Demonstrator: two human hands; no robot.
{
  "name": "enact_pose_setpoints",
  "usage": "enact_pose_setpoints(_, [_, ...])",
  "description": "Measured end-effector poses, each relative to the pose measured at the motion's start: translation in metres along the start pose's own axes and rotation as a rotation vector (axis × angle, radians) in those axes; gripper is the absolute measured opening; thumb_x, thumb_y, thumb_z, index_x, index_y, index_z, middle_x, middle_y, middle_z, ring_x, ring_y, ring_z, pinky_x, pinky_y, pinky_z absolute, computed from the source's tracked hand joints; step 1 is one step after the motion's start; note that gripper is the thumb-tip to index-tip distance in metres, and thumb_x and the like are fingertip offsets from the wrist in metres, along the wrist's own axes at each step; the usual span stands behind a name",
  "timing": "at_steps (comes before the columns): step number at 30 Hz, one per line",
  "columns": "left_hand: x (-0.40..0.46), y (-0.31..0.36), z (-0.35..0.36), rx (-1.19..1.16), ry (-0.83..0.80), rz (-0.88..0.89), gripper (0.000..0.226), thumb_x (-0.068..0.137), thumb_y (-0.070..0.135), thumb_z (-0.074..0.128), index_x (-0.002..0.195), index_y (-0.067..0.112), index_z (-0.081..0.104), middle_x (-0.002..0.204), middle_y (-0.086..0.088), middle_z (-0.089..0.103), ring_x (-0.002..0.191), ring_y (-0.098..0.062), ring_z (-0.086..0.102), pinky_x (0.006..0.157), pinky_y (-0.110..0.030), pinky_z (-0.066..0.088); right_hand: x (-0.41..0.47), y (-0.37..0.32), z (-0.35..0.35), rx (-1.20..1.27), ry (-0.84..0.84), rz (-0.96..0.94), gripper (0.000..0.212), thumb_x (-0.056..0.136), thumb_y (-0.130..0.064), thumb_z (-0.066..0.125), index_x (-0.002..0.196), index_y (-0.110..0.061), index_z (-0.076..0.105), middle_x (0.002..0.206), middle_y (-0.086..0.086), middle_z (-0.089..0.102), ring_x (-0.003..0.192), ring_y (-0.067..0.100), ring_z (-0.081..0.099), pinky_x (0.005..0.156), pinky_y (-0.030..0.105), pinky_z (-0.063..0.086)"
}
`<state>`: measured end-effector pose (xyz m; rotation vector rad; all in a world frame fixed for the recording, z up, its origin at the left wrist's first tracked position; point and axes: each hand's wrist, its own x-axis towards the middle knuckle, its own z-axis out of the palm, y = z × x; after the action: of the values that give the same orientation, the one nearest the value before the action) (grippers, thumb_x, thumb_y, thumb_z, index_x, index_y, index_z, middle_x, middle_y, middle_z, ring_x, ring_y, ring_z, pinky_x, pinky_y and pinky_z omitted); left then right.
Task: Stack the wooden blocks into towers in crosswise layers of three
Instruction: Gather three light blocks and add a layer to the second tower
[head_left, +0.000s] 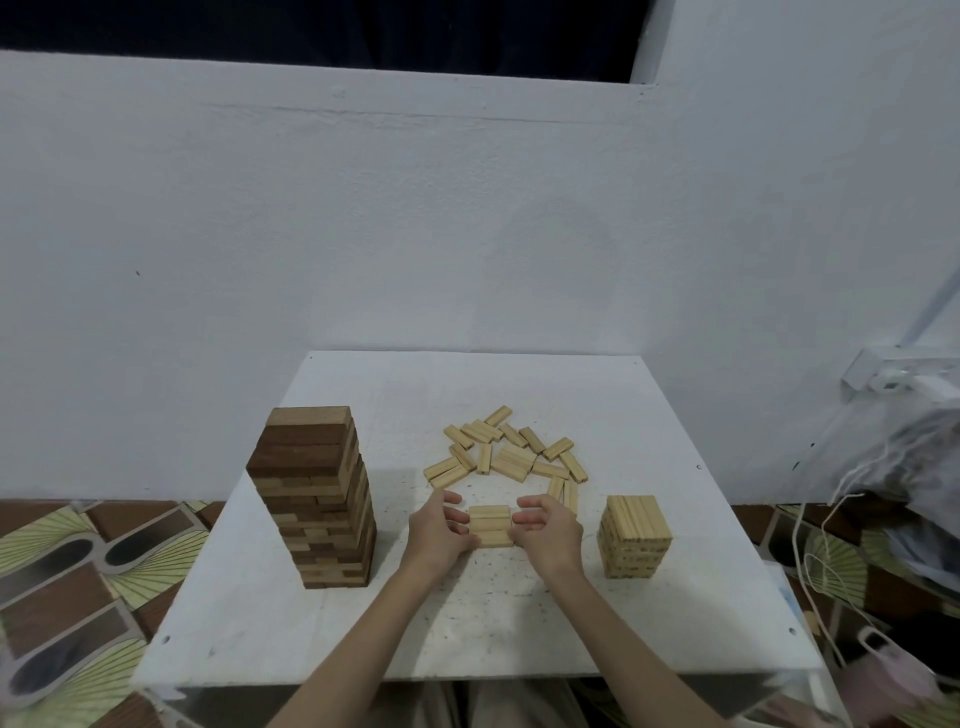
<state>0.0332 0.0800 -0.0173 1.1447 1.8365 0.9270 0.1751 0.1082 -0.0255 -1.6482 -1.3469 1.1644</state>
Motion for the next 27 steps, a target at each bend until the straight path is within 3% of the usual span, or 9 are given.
enact_pose_setpoints(7, [-0.0005, 0.0001, 0.0013, -0.006, 0.015, -0.004, 0.043, 0.071, -0.002, 0.076, 0.102, 0.013, 0.051, 0.084, 0.0, 0.06, 0.07, -0.007, 0.056, 0.054, -0.008, 0.044, 0.0, -0.0007, 0.0016, 0.0, 0.017, 0.007, 0.033, 0.074, 0.008, 0.072, 0.085, -0.022, 0.062, 0.077, -0.004, 0.067, 0.079, 0.014, 0.066, 0.071, 0.02, 0.054])
enact_pose_setpoints(10, [-0.0002, 0.0, 0.0009, -0.015, 0.02, -0.008, 0.042, 0.071, -0.002, 0.076, 0.101, 0.014, 0.051, 0.084, 0.001, 0.06, 0.068, -0.006, 0.056, 0.051, -0.005, 0.043, 0.0004, -0.0012, 0.0016, 0.007, 0.01, 0.011, 0.033, 0.076, 0.009, 0.07, 0.088, -0.021, 0.062, 0.08, -0.004, 0.066, 0.079, 0.013, 0.065, 0.068, 0.016, 0.052])
enact_pose_setpoints(19, [-0.0011, -0.0021, 0.0026, -0.036, 0.044, -0.005, 0.041, 0.07, -0.004, 0.076, 0.099, 0.013, 0.053, 0.084, 0.0, 0.062, 0.069, -0.008, 0.057, 0.057, -0.009, 0.046, 0.0008, -0.0015, 0.002, 0.019, 0.01, 0.013, 0.03, 0.076, 0.01, 0.069, 0.091, -0.016, 0.063, 0.082, -0.002, 0.066, 0.078, 0.009, 0.064, 0.064, 0.011, 0.049])
enact_pose_setpoints(24, [-0.0006, -0.0018, 0.0035, -0.045, 0.052, -0.007, 0.041, 0.069, -0.004, 0.078, 0.099, 0.012, 0.054, 0.083, -0.001, 0.063, 0.07, -0.01, 0.059, 0.056, -0.008, 0.046, 0.0005, -0.0011, 0.0019, 0.027, 0.011, 0.008, 0.03, 0.075, 0.011, 0.07, 0.087, -0.016, 0.064, 0.082, -0.001, 0.067, 0.076, 0.008, 0.064, 0.067, 0.012, 0.05])
enact_pose_setpoints(27, [-0.001, -0.0017, 0.0039, -0.053, 0.059, -0.011, 0.041, 0.069, -0.004, 0.078, 0.097, 0.012, 0.053, 0.084, -0.003, 0.063, 0.072, -0.011, 0.06, 0.055, -0.008, 0.046, 0.0006, -0.0006, 0.0019, 0.028, 0.01, 0.007, 0.029, 0.075, 0.011, 0.069, 0.084, -0.017, 0.063, 0.083, 0.0, 0.068, 0.077, 0.009, 0.065, 0.073, 0.02, 0.055])
